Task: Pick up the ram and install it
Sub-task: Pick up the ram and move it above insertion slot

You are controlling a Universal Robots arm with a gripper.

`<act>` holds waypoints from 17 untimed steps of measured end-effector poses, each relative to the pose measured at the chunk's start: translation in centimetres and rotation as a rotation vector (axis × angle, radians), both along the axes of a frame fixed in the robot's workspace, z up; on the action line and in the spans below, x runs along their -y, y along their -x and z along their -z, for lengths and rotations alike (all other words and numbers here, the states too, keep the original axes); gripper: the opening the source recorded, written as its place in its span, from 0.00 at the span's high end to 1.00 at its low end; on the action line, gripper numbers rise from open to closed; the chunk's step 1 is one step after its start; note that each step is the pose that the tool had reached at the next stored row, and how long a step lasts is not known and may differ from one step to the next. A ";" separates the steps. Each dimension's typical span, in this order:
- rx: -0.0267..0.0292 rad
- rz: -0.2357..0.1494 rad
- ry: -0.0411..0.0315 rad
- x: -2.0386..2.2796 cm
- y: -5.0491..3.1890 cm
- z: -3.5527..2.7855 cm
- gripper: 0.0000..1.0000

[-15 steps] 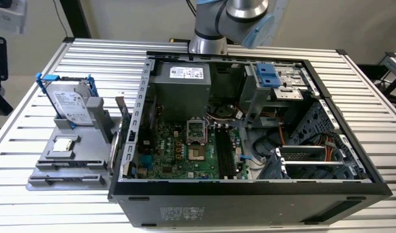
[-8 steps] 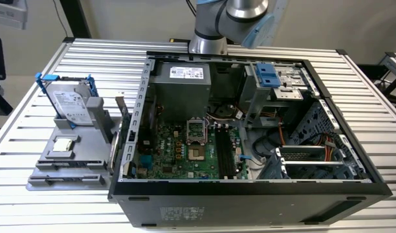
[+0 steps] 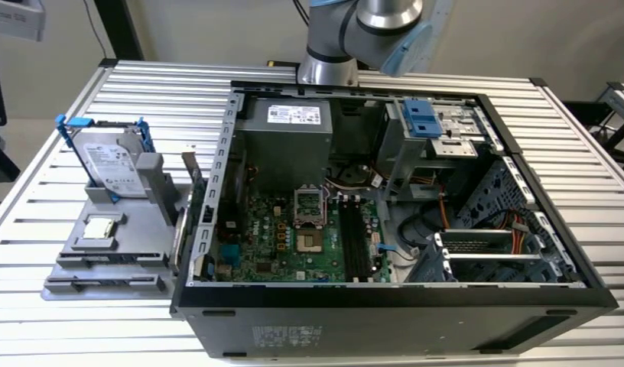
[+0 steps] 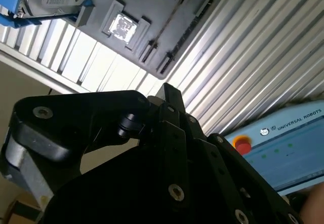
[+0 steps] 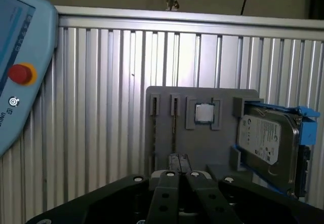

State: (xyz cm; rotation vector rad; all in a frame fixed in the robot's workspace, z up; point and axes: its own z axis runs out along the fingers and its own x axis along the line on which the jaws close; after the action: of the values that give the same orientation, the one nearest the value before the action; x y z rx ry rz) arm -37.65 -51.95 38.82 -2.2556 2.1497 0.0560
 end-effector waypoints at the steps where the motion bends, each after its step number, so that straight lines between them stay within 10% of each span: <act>1: 0.0000 -0.007 0.0000 0.00 -0.02 0.00 1.00; 17: 0.0000 -0.031 -0.0008 0.00 -0.33 0.16 1.00</act>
State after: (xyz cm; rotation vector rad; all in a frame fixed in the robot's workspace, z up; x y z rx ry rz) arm -37.32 -51.95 38.67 -2.2887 2.1144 0.0576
